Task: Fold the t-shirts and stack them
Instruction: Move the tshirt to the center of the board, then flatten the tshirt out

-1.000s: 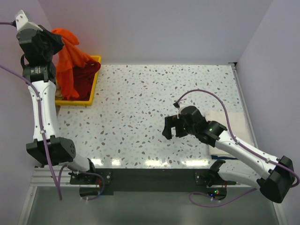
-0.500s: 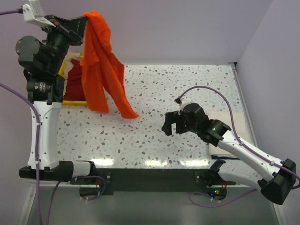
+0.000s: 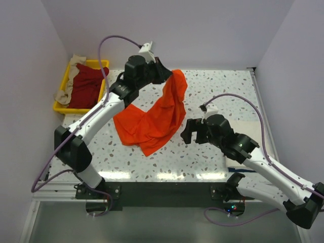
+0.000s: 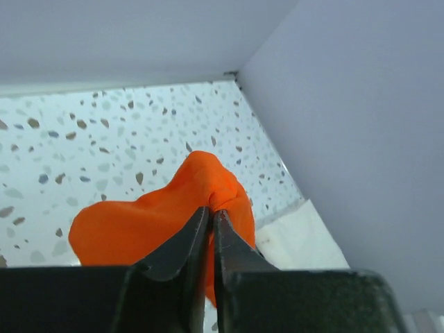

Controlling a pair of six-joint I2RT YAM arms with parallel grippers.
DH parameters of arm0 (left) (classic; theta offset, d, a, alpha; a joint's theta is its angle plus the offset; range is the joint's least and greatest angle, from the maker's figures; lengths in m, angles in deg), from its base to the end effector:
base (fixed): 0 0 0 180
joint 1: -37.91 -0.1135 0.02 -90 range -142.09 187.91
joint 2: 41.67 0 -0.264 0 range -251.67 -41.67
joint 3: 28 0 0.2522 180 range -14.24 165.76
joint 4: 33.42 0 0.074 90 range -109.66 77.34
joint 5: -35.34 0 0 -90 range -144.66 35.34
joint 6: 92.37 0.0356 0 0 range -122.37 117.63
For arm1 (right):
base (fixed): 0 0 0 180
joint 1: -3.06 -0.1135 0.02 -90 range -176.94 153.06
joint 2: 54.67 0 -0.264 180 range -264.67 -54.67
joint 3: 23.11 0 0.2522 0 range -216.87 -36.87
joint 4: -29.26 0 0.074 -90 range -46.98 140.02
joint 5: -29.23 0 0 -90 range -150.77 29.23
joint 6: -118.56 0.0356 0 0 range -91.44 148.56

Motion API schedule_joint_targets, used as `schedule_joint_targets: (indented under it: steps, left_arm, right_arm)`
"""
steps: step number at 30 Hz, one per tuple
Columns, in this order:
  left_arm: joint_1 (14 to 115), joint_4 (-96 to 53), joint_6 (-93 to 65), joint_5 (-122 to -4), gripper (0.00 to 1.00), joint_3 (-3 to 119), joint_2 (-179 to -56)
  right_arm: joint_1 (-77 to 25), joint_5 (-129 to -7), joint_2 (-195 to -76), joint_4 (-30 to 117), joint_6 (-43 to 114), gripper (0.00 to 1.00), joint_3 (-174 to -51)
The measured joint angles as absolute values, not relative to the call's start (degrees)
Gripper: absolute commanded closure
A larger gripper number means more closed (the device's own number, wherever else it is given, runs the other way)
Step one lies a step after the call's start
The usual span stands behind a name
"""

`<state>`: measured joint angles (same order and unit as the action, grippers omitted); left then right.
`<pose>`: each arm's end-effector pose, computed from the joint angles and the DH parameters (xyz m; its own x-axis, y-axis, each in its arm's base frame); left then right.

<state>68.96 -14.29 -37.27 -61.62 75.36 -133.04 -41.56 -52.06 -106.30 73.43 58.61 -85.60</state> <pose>0.3246 -0.2005 0.4162 -0.4392 -0.3985 -0.8052 0.4435 0.6833 -0.5801 0.1426 0.1332 0.3080 -0.6409 0.0629 -0.7650 -0.3273 0.8791 0.3465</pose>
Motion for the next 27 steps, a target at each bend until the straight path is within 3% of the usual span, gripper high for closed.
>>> schedule_joint_targets:
  steps: [1, 4, 6, 11, 14, 21, 27]
  left_arm:
    - [69.66, -14.10, -37.27, -61.73, 0.69, 75.38, -134.94]
    - [70.23, -12.13, -36.81, -61.51, 0.49, 76.23, -139.88]
    - [69.96, -9.55, -36.09, -60.42, 0.45, 77.33, -141.63]
    - [67.65, -3.96, -35.76, -56.63, 0.46, 77.76, -139.95]
    - [64.00, -2.25, -35.91, -53.75, 0.46, 70.31, -132.65]
    - [55.71, 1.75, -36.85, -46.56, 0.50, 45.61, -109.67]
    - [56.08, 5.18, -40.50, -44.24, 0.53, 30.55, -102.96]
  right_arm:
    - [-41.56, -51.25, -105.67, 73.39, 59.02, 0.01, -85.29]
    - [-41.56, -49.66, -104.84, 73.08, 60.29, 0.01, -83.90]
    - [-41.56, -49.16, -105.34, 72.16, 61.40, 0.03, -82.26]
    - [-41.56, -49.53, -109.89, 67.60, 64.22, 0.16, -78.13]
    - [-41.56, -49.85, -115.83, 63.07, 65.82, 0.21, -76.27]
    - [-41.56, -50.31, -125.71, 54.07, 67.79, 0.23, -74.59]
    - [-41.56, -50.38, -131.09, 50.35, 68.53, 0.24, -77.21]
